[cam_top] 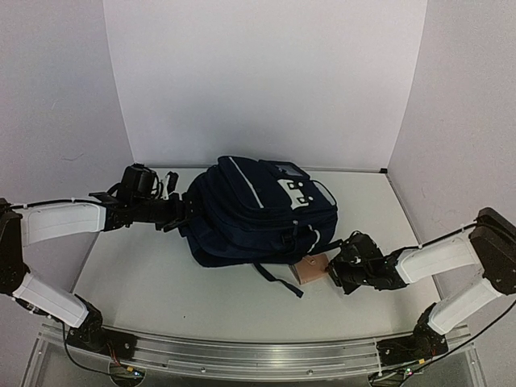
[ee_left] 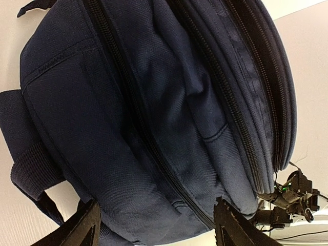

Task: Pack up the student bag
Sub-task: Pick up the personal item from the center of the board.

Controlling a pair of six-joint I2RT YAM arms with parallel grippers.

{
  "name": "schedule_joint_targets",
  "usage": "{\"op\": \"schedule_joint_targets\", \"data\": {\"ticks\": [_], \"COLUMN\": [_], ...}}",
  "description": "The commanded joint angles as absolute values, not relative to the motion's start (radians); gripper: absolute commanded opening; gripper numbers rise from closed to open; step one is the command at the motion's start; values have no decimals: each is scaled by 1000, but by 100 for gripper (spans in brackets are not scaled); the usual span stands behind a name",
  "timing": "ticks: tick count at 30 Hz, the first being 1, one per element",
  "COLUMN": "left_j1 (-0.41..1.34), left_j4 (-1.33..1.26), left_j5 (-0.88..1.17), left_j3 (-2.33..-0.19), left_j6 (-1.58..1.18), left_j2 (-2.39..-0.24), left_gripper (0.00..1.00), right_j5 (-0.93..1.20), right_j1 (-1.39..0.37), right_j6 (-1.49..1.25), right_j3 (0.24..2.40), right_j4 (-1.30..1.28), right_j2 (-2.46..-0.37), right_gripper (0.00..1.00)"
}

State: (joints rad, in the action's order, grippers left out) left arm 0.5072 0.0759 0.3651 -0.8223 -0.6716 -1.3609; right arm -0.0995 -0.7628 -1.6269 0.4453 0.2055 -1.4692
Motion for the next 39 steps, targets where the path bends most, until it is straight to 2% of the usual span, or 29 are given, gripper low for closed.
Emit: {"op": "schedule_joint_targets", "data": {"ticks": [1, 7, 15, 23, 26, 30, 39], "left_j1": [505, 505, 512, 581, 618, 695, 805], "left_j4": [85, 109, 145, 147, 111, 55, -50], "left_j5": [357, 361, 356, 398, 453, 494, 645], "left_j3": [-857, -871, -916, -1025, -1070, -1121, -1228], "left_j6": [-634, -600, -570, -567, -574, -550, -495], "left_j2": [-1307, -1269, -1208, -1196, -1209, -1244, -1373], "left_gripper": [76, 76, 76, 76, 79, 86, 89], "right_j5": [-126, -187, -374, -400, -344, -162, 302], "right_j1": [-759, -758, -758, -758, -758, -758, -763], "right_j6": [-1600, -1540, -1402, -1075, -921, -793, -737], "right_j3": [458, 467, 540, 706, 786, 869, 971], "right_j4": [219, 180, -146, -267, -234, -118, 226], "right_j2": [-1502, -1412, -1117, -891, -856, -857, -1048], "right_gripper": [1, 0, 0, 0, 0, 0, 0]}}
